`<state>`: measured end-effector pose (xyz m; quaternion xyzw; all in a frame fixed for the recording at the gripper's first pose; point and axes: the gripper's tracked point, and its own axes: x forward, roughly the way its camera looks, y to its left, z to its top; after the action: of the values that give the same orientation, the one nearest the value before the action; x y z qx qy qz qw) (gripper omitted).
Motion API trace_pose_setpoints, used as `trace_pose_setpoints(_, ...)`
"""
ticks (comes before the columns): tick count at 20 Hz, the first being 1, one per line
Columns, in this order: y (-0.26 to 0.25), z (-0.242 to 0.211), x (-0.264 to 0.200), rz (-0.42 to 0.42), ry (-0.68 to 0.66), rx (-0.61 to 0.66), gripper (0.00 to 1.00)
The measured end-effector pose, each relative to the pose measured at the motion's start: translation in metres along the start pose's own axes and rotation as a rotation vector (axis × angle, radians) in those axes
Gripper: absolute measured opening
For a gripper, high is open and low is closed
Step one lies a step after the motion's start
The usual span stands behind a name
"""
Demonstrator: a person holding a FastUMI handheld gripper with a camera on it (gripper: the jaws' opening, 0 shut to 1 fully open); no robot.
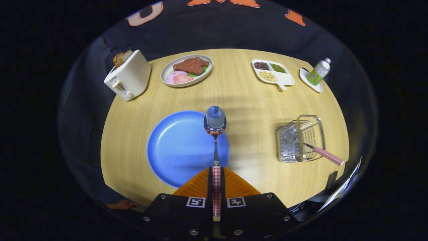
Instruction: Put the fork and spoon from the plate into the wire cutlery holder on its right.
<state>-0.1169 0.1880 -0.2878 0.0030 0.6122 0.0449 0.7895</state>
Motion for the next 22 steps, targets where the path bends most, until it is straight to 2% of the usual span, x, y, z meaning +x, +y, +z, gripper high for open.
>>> trace_pose_setpoints(7,-0.099,0.005,-0.040,-0.041,0.089,-0.006,0.09)
trace_pose_setpoints(11,-0.139,0.004,-0.039,-0.053,0.180,0.009,0.09)
trace_pose_setpoints(22,-0.153,-0.013,-0.012,0.031,0.488,-0.008,0.10)
